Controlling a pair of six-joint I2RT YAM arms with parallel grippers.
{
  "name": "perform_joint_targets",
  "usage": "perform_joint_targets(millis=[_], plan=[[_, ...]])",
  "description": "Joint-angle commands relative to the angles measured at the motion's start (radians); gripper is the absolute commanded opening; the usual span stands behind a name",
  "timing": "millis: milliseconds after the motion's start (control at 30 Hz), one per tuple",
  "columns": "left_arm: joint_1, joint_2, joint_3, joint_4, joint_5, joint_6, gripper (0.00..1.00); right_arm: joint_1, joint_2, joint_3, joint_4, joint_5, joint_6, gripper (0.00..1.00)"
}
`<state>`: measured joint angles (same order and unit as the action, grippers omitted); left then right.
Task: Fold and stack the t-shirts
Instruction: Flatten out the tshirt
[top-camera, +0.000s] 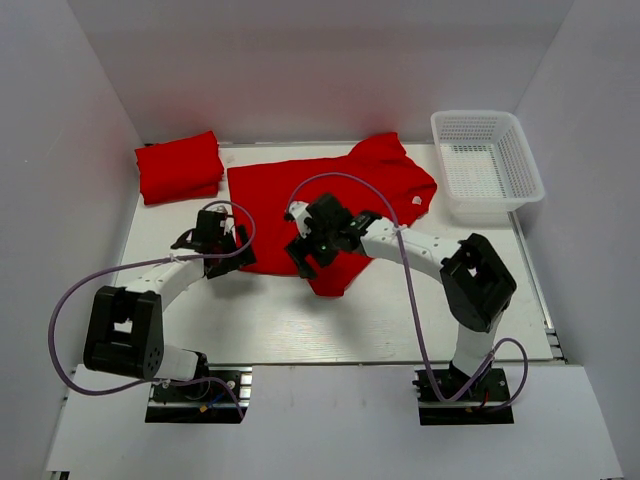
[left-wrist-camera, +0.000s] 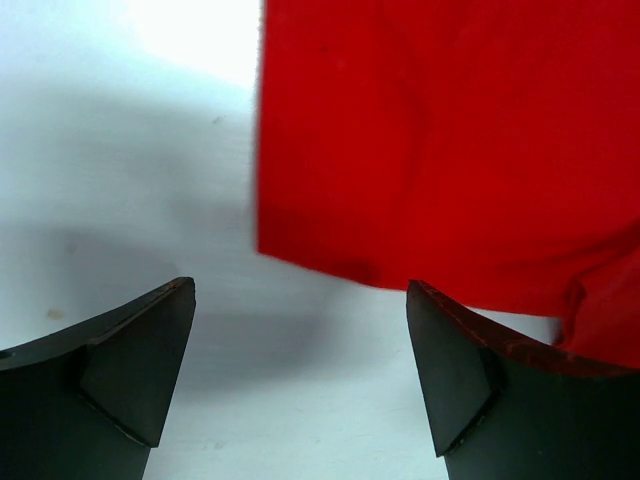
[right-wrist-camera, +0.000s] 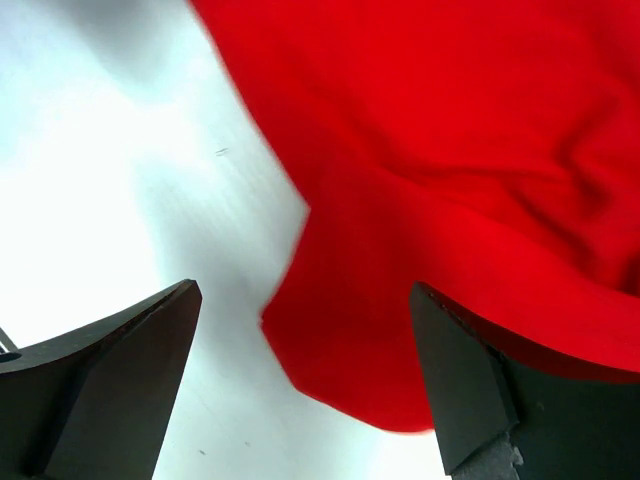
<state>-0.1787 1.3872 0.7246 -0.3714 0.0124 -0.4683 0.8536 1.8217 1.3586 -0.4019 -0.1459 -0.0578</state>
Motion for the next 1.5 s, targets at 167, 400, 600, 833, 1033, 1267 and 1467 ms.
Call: perform_joint_targets(millis=[167, 400, 600, 833, 1033, 1267, 1467], plan=[[-0.004, 0.056, -0.024, 0.155, 0.078, 0.040, 0.87, 0.048, 0.045, -0.068, 0.127, 0.048, 0.099, 0.82], [-0.013, 0.121, -0.024, 0.210, 0.089, 0.049, 0.68, 0.050, 0.119, -0.098, 0.150, 0.086, 0.145, 0.68], [-0.013, 0.180, -0.044, 0.250, 0.110, 0.049, 0.42, 0.044, 0.148, -0.136, 0.162, 0.172, 0.161, 0.50], [-0.002, 0.133, 0.002, 0.305, 0.173, 0.062, 0.00, -0.002, -0.155, -0.233, 0.232, 0.229, 0.164, 0.00], [-0.002, 0.047, 0.125, 0.244, 0.025, 0.080, 0.00, -0.163, -0.329, -0.250, 0.244, 0.233, 0.157, 0.00], [0.007, 0.047, 0.282, 0.120, -0.081, 0.089, 0.00, -0.421, -0.482, -0.331, 0.248, 0.347, 0.217, 0.00], [0.016, 0.047, 0.347, 0.063, -0.144, 0.118, 0.00, -0.593, -0.659, -0.351, 0.245, 0.560, 0.219, 0.00]])
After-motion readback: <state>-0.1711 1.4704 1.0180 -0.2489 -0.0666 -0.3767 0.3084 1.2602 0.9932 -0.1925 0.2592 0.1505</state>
